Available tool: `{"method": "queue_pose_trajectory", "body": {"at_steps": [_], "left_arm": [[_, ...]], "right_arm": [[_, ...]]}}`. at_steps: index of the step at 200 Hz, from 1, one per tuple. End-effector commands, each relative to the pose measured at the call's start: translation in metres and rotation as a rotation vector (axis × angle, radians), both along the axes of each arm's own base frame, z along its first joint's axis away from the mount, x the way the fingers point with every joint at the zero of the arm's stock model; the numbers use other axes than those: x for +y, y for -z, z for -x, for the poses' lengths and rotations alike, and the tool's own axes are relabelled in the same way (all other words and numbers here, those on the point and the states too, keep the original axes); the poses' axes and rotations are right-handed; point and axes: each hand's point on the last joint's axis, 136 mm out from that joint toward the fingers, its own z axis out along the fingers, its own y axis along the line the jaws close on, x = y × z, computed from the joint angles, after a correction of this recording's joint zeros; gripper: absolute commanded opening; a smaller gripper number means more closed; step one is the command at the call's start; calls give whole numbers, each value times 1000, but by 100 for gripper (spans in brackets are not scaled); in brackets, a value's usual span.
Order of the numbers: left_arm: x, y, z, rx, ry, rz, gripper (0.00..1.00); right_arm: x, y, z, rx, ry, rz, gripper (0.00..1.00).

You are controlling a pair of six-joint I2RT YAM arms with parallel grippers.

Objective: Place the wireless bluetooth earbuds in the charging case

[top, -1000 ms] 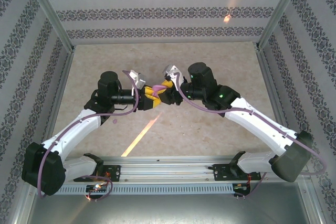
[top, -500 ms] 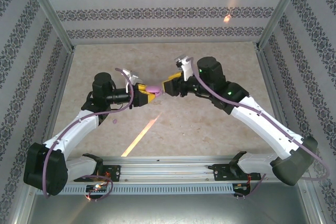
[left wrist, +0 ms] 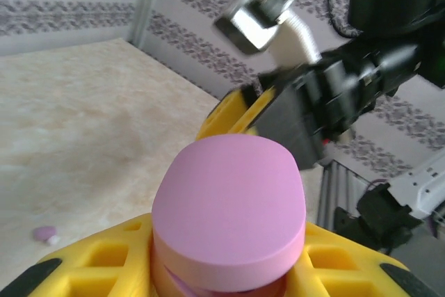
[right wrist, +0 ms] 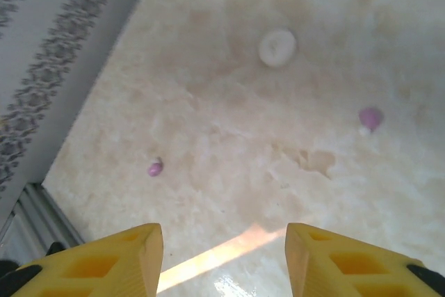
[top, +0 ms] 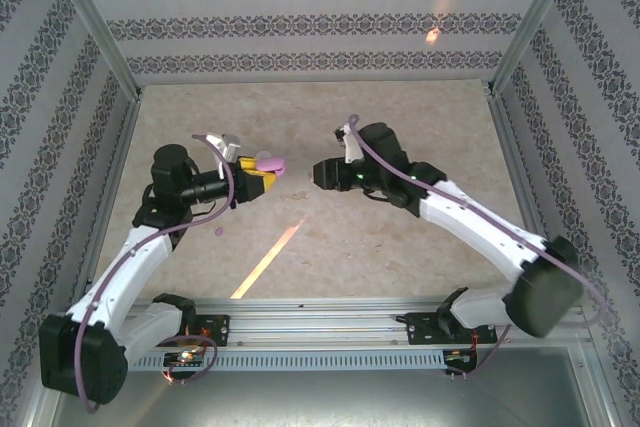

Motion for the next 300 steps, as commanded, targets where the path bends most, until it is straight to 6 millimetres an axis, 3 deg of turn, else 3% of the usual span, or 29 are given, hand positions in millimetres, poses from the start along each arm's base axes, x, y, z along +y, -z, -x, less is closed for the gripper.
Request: {"method": "queue_pose_trajectory", "body": {"at_steps": [1,23,62,92,124,148,178,215,300], "left_arm": [[24,3,0,-7,-154,-123,14],[50,13,-1,32,-316,-204,14],[102,21,-12,109,-627,-248,14],[123,15,-23,138,-749,-229,14],[136,10,-32,150,-829,-234,14],[143,11,-39,171,-849,-240,14],[141,14,-52,197,-826,-169,14],[142,23,-62,226,-810,-116,14],[145,37,-61,248,-802,-109,14]], "right_arm": [[20,41,-4,171,85,11,49],[55,83,1,320,76,43,47],[132,119,24,404,-30,106,43],[181,131,32,384,-94,170,38],[213,139,37,351,-88,206,35],[234,145,43,314,-94,241,40],[252,162,47,286,-103,288,43],[267,168,40,230,-83,315,44],[255,187,49,181,-97,470,40]]}}
